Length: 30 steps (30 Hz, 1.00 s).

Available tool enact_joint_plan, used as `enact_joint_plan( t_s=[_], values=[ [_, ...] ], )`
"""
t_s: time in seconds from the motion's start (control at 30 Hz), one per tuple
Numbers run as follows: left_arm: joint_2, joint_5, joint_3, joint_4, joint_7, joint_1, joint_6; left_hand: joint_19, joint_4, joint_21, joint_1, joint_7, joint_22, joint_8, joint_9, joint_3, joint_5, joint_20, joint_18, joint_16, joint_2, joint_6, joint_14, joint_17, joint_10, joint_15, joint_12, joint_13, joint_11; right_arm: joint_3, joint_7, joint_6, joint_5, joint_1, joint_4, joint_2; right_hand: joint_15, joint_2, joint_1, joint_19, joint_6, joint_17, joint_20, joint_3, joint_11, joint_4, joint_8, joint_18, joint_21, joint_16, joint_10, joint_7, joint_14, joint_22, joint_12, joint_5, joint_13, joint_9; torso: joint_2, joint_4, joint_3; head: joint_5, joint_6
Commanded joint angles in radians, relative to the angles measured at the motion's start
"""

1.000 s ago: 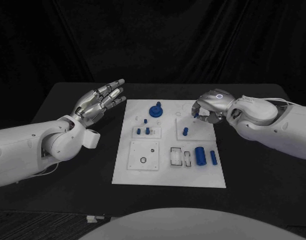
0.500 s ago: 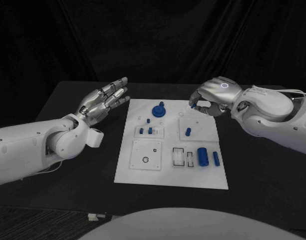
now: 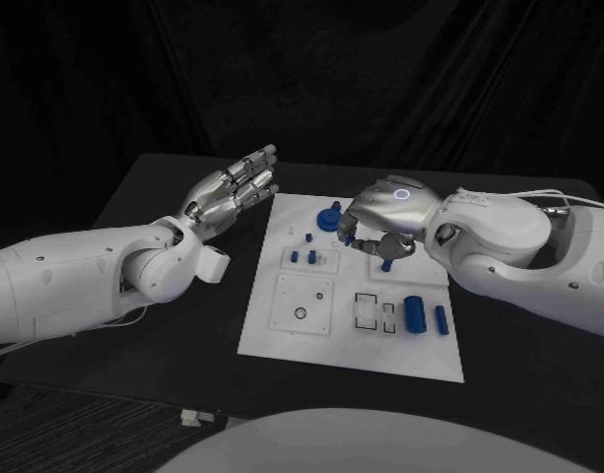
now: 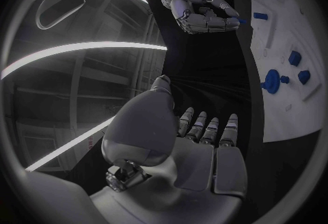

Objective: Assemble the parts on the task board

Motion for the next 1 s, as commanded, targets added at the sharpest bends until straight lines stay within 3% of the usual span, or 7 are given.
enact_joint_plan(
  t_s=[0.03, 0.13, 0.23, 0.4, 0.43, 0.6, 1.0],
  values=[
    [0.002, 0.0, 0.001, 0.003, 0.24, -0.001, -0.041, 0.0, 0.0, -0.002, -0.017, -0.022, -0.001, -0.009, -0.004, -0.009, -0.012, 0.001, 0.008, -0.003, 0.004, -0.027, 0.0, -0.001, -0.002, -0.009, 0.006, 0.001, -0.005, 0.001, -0.02, 0.061, -0.037, -0.01, -0.013, 0.026, 0.006, 0.007, 0.0, 0.001, -0.005, 0.0, 0.002, 0.0, 0.001, -0.006, -0.004, 0.002, -0.003, -0.001, -0.006, 0.002, 0.035, 0.167, -0.005, 0.005, -0.001, -0.001, 0.001, 0.0006, 0.0001, 0.013, 0.0],
    [0.0, 0.0, 0.001, 0.005, 0.242, -0.001, -0.054, 0.001, 0.0, -0.002, -0.028, -0.078, -0.001, -0.013, -0.009, -0.011, -0.03, 0.028, 0.014, -0.001, 0.003, -0.084, 0.0, 0.0, -0.002, 0.0, 0.008, 0.001, -0.002, 0.001, -0.017, 0.071, -0.039, -0.022, -0.023, 0.048, 0.007, 0.007, 0.001, 0.001, -0.004, 0.003, 0.002, 0.001, 0.001, -0.007, -0.004, 0.002, -0.001, 0.0, -0.006, 0.002, 0.036, 0.168, -0.005, 0.006, -0.002, -0.001, 0.003, 0.0008, 0.0004, 0.017, 0.0],
    [-0.001, 0.0, 0.001, 0.006, 0.248, -0.001, -0.071, -0.001, 0.0, -0.003, -0.039, -0.063, -0.006, -0.011, -0.007, -0.015, -0.044, 0.03, 0.017, 0.004, -0.002, -0.074, 0.001, 0.001, -0.002, 0.005, 0.012, 0.001, -0.004, 0.001, -0.013, 0.075, -0.04, -0.038, -0.034, 0.071, 0.006, 0.007, 0.001, 0.002, -0.004, 0.004, 0.002, 0.001, 0.001, -0.007, -0.004, 0.002, 0.0, 0.001, -0.006, 0.003, 0.036, 0.168, -0.005, 0.006, -0.002, -0.001, 0.004, 0.0021, 0.0001, 0.02, 0.0],
    [-0.002, 0.0, 0.001, 0.009, 0.261, -0.001, -0.087, -0.012, 0.0, -0.008, -0.065, -0.036, -0.031, -0.011, -0.007, -0.009, -0.061, -0.077, 0.04, -0.006, 0.0, -0.069, 0.0, -0.002, -0.004, -0.032, 0.014, 0.001, -0.018, 0.001, -0.008, 0.077, -0.041, -0.066, -0.055, 0.11, 0.006, 0.004, 0.002, -0.003, -0.004, 0.007, 0.002, 0.002, 0.005, -0.011, -0.006, 0.005, -0.016, 0.004, -0.008, 0.007, 0.038, 0.164, -0.008, 0.013, -0.004, -0.001, 0.003, 0.0011, 0.0005, 0.028, 0.0],
    [-0.002, 0.0, 0.001, 0.009, 0.262, -0.001, -0.087, -0.014, 0.0, -0.01, -0.071, 0.003, -0.04, -0.011, -0.007, -0.01, -0.063, -0.116, 0.031, -0.011, 0.004, -0.064, 0.0, -0.003, -0.005, -0.057, 0.013, 0.001, -0.043, 0.001, -0.007, 0.078, -0.041, -0.07, -0.059, 0.115, 0.006, 0.004, 0.002, -0.003, -0.004, 0.007, 0.002, 0.002, 0.005, -0.011, -0.006, 0.005, -0.017, 0.004, -0.008, 0.007, 0.038, 0.164, -0.008, 0.013, -0.004, -0.001, 0.003, 0.0009, 0.0005, 0.03, 0.0],
    [-0.002, 0.0, 0.001, 0.011, 0.267, -0.001, -0.086, -0.017, -0.001, -0.012, -0.079, 0.031, -0.051, -0.01, -0.006, -0.013, -0.065, -0.174, -0.005, -0.013, 0.01, -0.061, 0.0, -0.004, -0.008, -0.079, 0.007, 0.0, -0.071, 0.001, -0.005, 0.084, -0.047, -0.087, -0.072, 0.13, 0.006, 0.003, 0.002, -0.006, -0.005, 0.003, 0.002, 0.002, 0.005, -0.012, -0.007, 0.006, -0.024, 0.001, -0.008, 0.007, 0.037, 0.162, -0.008, 0.013, -0.004, -0.001, 0.004, 0.0011, 0.0008, 0.034, 0.0],
    [-0.001, 0.0, 0.001, 0.009, 0.256, -0.001, -0.06, -0.016, -0.002, -0.011, -0.075, 0.036, -0.051, -0.008, -0.004, -0.012, -0.057, -0.18, -0.031, -0.013, 0.026, -0.042, 0.0, -0.004, -0.008, -0.061, 0.004, 0.0, -0.055, 0.001, -0.004, 0.079, -0.051, -0.116, -0.094, 0.151, 0.008, 0.001, 0.0, -0.007, -0.005, -0.002, 0.003, 0.001, 0.008, -0.013, -0.009, 0.007, -0.029, -0.003, -0.006, 0.012, 0.035, 0.161, -0.008, 0.013, -0.005, -0.001, 0.003, 0.0003, 0.0011, 0.04, 0.0]
  ],
)
